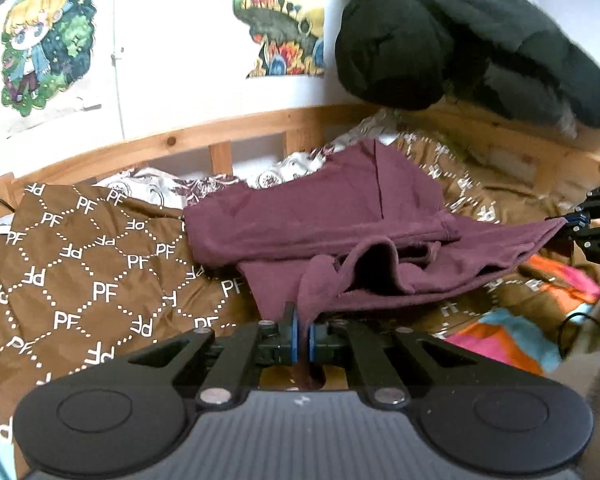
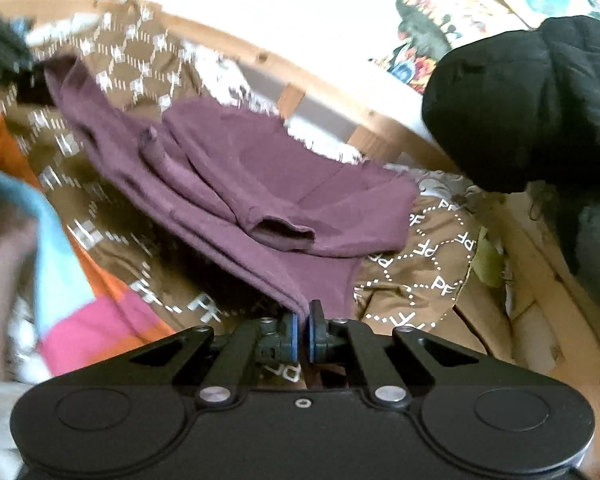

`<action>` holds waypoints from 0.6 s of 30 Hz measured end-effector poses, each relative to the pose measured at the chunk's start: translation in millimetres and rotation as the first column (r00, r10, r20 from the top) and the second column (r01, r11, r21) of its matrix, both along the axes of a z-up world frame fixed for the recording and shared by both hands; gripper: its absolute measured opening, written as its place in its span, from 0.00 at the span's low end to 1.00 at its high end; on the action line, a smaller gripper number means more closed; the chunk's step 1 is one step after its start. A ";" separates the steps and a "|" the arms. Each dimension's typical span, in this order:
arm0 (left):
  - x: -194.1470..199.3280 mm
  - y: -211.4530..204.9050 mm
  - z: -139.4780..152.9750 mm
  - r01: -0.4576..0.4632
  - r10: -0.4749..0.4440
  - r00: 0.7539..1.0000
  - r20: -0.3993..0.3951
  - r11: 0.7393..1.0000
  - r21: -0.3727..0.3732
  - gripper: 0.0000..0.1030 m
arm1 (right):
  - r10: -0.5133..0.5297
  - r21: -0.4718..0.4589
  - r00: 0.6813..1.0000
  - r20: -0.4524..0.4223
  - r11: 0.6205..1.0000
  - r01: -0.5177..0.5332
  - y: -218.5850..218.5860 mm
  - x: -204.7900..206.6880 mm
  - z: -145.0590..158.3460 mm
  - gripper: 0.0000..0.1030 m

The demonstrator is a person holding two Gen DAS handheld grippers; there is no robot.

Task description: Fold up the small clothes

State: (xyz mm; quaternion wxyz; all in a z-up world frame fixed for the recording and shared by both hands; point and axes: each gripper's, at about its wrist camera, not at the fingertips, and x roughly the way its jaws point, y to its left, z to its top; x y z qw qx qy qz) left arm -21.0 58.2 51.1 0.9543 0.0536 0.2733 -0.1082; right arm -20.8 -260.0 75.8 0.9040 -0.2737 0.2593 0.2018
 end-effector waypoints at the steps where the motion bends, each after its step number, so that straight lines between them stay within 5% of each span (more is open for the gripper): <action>1: -5.4 2.7 3.8 0.005 -0.005 1.000 0.000 1.000 -0.007 0.04 | -0.001 0.025 1.000 -0.006 1.000 0.001 -3.2 -6.9 8.6 0.04; 11: -24.3 35.3 38.7 0.048 -0.057 0.995 -0.078 0.993 -0.110 0.04 | 0.073 0.329 0.947 -0.312 0.944 0.036 -34.6 -35.2 62.5 0.04; 18: 38.6 29.3 61.9 0.019 -0.021 0.998 -0.061 0.999 -0.032 0.05 | 0.069 0.293 0.976 -0.204 0.956 -0.006 -25.3 3.9 79.5 0.04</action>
